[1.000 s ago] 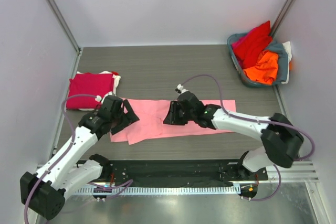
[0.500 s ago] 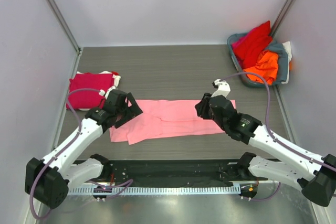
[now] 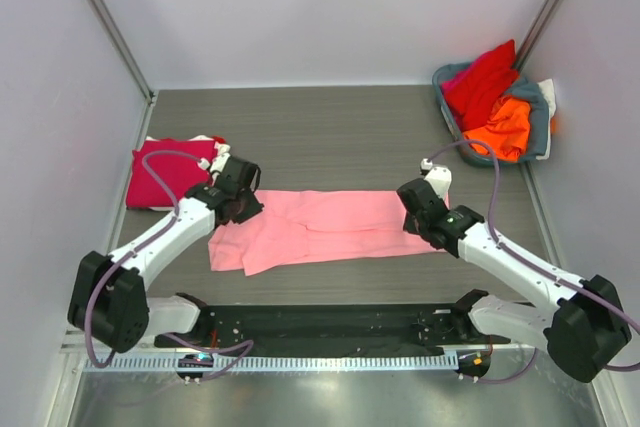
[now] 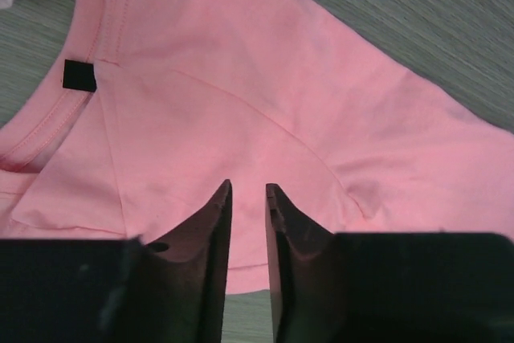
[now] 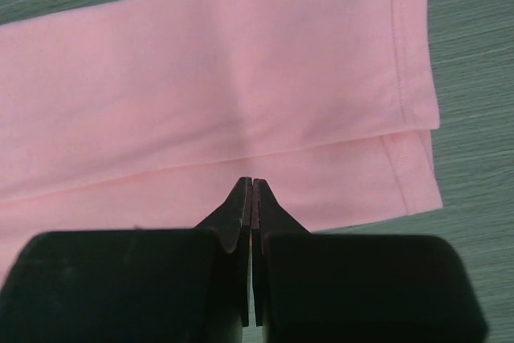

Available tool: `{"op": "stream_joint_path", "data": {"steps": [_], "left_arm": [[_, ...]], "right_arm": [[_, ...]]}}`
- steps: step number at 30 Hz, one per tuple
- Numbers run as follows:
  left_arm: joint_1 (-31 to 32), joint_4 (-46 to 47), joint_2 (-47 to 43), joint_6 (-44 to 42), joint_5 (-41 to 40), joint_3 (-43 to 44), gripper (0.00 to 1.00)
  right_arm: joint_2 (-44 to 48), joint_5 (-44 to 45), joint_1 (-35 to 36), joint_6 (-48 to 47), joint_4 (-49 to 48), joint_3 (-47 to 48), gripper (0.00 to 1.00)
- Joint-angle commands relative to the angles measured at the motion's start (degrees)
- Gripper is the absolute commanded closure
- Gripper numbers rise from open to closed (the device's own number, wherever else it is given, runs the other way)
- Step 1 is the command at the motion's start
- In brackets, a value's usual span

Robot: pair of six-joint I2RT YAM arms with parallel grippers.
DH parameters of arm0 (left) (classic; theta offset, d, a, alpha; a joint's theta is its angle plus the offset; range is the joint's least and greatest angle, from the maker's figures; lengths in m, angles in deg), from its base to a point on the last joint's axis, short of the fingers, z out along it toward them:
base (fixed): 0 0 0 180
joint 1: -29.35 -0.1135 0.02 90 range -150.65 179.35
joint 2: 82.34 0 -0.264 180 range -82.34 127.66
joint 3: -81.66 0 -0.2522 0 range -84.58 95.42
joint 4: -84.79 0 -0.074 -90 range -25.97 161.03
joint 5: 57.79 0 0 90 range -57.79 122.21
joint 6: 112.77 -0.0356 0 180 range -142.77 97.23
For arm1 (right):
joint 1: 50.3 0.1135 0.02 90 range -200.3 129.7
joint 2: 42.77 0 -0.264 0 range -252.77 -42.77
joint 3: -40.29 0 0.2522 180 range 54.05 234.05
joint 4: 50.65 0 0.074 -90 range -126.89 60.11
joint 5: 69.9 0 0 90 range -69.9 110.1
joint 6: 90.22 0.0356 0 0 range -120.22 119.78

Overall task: Fold and stack the t-shirts
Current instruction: Fold the tshirt

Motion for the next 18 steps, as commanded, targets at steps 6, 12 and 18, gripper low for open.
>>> {"op": "stream_joint_path", "data": {"steps": [6,12,18], "left_arm": [[0.1,2.7,8.6,-1.0,-4.0,6.7,0.93],[-0.5,1.0,19.3,-0.5,-5.2,12.0,0.99],[-0.5,0.4,29.3,-0.9,-5.2,17.4,1.00]], "right_arm": [[-4.2,2.3,-5.2,-0.4,-5.0,1.1,0.99],[-11.2,-1.6,-10.9,-1.7,-10.0,1.4,0.99],[-17.2,-2.7,-12.1,-2.6,-12.1,3.1,0.99]]}}
